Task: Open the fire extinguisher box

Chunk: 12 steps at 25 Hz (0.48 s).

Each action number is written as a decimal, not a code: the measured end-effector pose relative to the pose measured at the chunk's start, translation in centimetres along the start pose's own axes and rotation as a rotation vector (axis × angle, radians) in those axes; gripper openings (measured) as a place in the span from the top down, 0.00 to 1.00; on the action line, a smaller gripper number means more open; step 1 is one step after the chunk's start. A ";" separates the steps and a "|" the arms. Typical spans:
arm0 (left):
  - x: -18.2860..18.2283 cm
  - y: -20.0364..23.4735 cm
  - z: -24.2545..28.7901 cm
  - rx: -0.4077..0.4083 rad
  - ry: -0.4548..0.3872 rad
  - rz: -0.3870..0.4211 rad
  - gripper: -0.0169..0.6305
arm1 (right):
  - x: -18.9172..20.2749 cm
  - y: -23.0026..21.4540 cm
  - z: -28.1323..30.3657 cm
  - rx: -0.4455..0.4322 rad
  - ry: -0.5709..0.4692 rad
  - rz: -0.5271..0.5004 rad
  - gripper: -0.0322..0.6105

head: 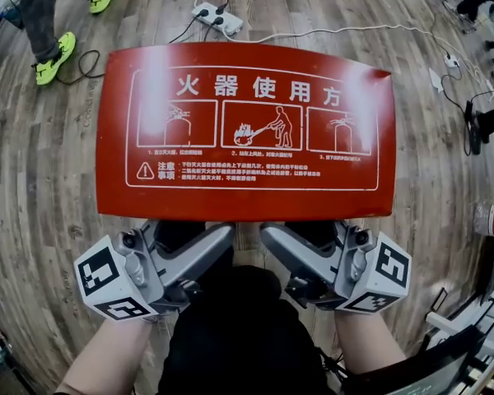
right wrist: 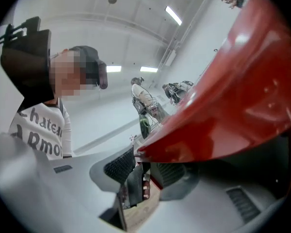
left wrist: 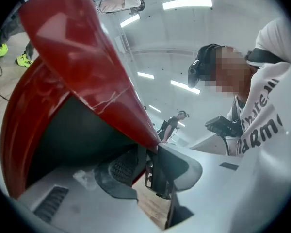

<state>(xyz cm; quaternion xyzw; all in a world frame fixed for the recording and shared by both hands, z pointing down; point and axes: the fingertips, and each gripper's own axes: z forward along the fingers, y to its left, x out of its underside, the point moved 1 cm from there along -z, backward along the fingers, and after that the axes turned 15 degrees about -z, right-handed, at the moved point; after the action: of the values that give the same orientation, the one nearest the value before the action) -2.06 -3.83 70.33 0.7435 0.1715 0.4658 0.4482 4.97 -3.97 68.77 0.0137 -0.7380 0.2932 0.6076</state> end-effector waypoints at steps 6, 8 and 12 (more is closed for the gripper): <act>-1.0 -1.7 0.0 0.030 -0.044 -0.105 0.79 | -1.4 0.6 -0.2 -0.013 -0.053 0.074 0.73; -1.5 -2.5 0.1 0.028 -0.060 -0.130 0.79 | -2.1 1.1 -0.3 -0.010 -0.065 0.089 0.73; -2.8 -4.5 0.1 0.025 -0.104 -0.151 0.79 | -3.8 2.4 -0.7 -0.006 -0.095 0.114 0.73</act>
<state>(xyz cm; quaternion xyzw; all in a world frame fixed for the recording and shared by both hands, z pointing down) -2.62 -3.29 65.07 0.7569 0.2095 0.3894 0.4812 5.65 -2.94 64.41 -0.0163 -0.7663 0.3243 0.5543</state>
